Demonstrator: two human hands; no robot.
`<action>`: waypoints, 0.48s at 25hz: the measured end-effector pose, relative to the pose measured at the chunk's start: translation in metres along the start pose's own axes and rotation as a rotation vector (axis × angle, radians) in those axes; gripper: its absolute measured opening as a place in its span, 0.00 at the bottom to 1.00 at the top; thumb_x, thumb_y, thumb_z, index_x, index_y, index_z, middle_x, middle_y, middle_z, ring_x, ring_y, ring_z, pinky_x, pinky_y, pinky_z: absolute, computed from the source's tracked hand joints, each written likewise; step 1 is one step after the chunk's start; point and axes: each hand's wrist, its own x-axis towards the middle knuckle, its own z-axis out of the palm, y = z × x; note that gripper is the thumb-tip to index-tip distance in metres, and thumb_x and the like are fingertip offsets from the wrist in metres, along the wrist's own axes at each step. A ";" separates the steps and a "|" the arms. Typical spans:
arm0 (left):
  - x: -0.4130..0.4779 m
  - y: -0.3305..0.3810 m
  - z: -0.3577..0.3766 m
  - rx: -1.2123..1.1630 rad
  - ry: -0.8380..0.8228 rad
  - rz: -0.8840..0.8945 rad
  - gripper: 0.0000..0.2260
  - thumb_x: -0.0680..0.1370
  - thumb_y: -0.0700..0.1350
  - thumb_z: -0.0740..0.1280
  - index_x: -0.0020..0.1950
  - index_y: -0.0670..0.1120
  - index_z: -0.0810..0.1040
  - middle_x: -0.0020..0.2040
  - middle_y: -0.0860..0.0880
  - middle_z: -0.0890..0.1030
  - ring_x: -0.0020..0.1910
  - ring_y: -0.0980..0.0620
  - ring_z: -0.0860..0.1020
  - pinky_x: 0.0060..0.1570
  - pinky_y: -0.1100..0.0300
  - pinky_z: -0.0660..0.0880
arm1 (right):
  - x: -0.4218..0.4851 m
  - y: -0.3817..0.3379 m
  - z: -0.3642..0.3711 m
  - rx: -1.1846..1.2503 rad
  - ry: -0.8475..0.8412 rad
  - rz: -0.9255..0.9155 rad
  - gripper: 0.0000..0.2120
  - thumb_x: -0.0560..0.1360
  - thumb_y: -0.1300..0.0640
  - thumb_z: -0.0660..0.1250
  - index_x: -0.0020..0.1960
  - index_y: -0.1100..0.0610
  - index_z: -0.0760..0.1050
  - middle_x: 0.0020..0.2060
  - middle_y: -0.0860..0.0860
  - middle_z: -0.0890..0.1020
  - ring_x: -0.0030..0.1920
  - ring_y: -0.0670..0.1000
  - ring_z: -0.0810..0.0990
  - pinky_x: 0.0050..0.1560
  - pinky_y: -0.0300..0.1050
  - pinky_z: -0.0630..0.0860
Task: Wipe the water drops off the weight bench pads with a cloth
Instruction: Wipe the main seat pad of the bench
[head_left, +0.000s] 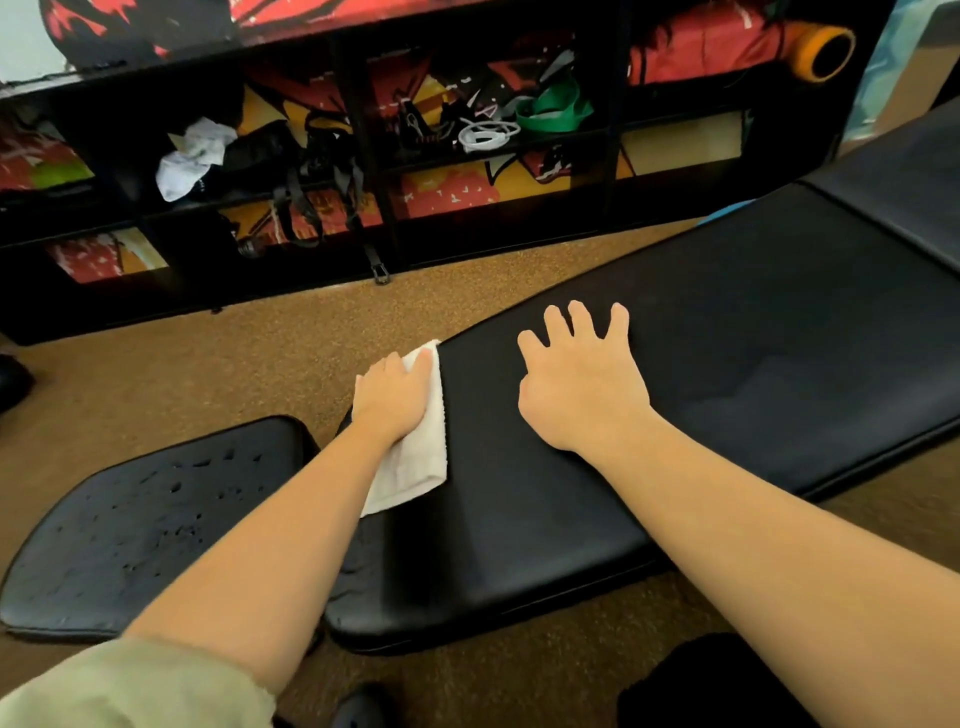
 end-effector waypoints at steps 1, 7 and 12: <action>-0.004 -0.004 0.003 -0.010 0.020 0.021 0.34 0.85 0.63 0.46 0.79 0.40 0.66 0.77 0.40 0.70 0.77 0.39 0.66 0.78 0.42 0.55 | 0.000 0.001 0.000 0.002 0.000 -0.001 0.25 0.82 0.48 0.50 0.78 0.53 0.59 0.80 0.61 0.57 0.80 0.65 0.52 0.74 0.75 0.47; -0.071 -0.019 0.015 -0.039 0.035 0.073 0.33 0.83 0.64 0.49 0.76 0.40 0.66 0.75 0.38 0.67 0.75 0.36 0.63 0.74 0.40 0.61 | -0.001 0.000 -0.003 0.021 -0.010 -0.006 0.27 0.83 0.45 0.49 0.80 0.54 0.58 0.81 0.62 0.56 0.80 0.66 0.51 0.74 0.76 0.46; -0.185 -0.031 0.021 -0.093 0.059 0.109 0.35 0.80 0.70 0.45 0.71 0.44 0.67 0.72 0.47 0.69 0.73 0.42 0.66 0.75 0.42 0.64 | -0.003 0.000 -0.003 0.013 -0.004 -0.005 0.29 0.83 0.42 0.48 0.80 0.54 0.59 0.81 0.62 0.57 0.80 0.66 0.52 0.74 0.76 0.46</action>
